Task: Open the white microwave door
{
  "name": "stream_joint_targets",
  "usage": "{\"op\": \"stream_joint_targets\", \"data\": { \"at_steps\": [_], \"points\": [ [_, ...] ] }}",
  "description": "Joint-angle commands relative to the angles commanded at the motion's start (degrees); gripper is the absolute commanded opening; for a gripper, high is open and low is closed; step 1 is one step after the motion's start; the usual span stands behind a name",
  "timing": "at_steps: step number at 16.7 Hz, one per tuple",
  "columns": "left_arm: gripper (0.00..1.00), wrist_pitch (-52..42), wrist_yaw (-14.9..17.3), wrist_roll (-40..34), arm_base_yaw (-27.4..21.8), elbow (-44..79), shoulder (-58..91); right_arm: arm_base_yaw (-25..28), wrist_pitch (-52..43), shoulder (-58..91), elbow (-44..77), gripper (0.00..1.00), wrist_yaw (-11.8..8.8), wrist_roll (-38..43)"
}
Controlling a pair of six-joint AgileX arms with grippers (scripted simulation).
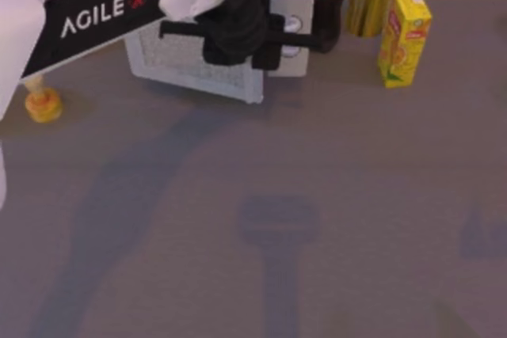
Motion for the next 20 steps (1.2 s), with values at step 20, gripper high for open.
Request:
{"op": "stream_joint_targets", "data": {
  "at_steps": [20],
  "points": [
    [0.00, 3.37, 2.99, 5.57, 0.86, -7.19, -4.61, 0.00, 0.00, 0.00, 0.00, 1.00, 0.00, 0.00]
  ]
}}
